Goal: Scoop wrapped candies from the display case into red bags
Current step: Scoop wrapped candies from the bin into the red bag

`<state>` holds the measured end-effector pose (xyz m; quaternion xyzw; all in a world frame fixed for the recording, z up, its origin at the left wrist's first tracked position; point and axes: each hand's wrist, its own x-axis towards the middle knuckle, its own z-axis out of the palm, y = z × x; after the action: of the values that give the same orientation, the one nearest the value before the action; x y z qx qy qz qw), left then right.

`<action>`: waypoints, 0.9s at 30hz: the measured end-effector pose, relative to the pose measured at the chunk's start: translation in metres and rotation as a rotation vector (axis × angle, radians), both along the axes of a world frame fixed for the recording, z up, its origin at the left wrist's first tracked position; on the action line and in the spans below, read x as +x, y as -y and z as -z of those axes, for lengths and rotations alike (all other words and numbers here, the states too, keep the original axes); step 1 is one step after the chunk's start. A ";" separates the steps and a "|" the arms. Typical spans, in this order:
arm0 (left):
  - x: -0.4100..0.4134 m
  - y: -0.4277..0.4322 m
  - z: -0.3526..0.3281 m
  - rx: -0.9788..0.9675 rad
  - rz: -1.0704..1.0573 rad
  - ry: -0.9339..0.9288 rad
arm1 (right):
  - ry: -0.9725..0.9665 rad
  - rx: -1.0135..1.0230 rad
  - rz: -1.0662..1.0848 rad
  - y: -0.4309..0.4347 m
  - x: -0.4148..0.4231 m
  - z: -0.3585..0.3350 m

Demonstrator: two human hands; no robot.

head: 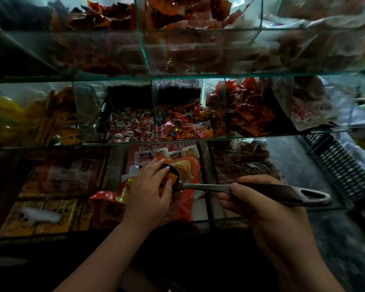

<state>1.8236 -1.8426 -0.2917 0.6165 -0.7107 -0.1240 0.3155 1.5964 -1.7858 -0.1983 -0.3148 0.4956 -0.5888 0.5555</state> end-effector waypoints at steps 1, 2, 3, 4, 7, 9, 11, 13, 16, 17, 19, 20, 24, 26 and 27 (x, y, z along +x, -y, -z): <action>-0.001 0.001 -0.004 -0.029 0.002 -0.018 | 0.019 -0.009 0.007 0.000 0.000 -0.003; -0.002 0.004 -0.008 -0.052 0.005 -0.037 | 0.035 -0.019 0.017 0.001 -0.001 -0.006; -0.003 0.009 -0.013 -0.072 0.011 -0.058 | 0.051 -0.027 0.030 0.002 0.000 -0.009; -0.003 0.014 -0.018 -0.088 0.022 -0.077 | 0.068 -0.029 0.046 0.004 0.000 -0.012; -0.006 0.037 -0.030 -0.113 0.064 -0.179 | 0.174 -0.017 0.092 0.013 -0.002 -0.020; -0.006 0.054 -0.036 -0.126 0.064 -0.305 | 0.245 -0.003 0.112 0.020 -0.004 -0.025; -0.001 0.072 -0.039 -0.159 -0.001 -0.370 | 0.287 -0.001 0.139 0.027 -0.005 -0.029; 0.009 0.089 -0.038 -0.107 -0.075 -0.320 | 0.303 -0.013 0.159 0.037 -0.002 -0.032; 0.021 0.105 -0.026 0.122 -0.097 -0.041 | 0.324 -0.020 0.213 0.064 0.012 -0.031; 0.020 0.105 -0.021 0.171 -0.074 0.061 | 0.324 -0.018 0.240 0.073 0.017 -0.029; 0.023 0.104 -0.011 0.210 -0.030 0.158 | 0.296 -0.047 0.269 0.099 0.032 -0.024; 0.025 0.104 -0.009 0.223 -0.021 0.157 | 0.260 -0.074 0.263 0.114 0.041 -0.021; 0.035 0.107 -0.006 0.242 0.031 0.189 | -0.344 -0.312 0.174 0.167 0.070 -0.001; 0.036 0.107 -0.006 0.243 0.051 0.204 | -0.780 -0.550 0.004 0.184 0.075 0.006; 0.037 0.107 -0.006 0.245 0.056 0.191 | -0.938 -0.641 -0.080 0.190 0.073 0.011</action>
<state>1.8602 -1.9497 -0.2860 0.6393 -0.7339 -0.1594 0.1653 1.6697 -1.9761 -0.2089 -0.7139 0.4737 -0.4853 0.1745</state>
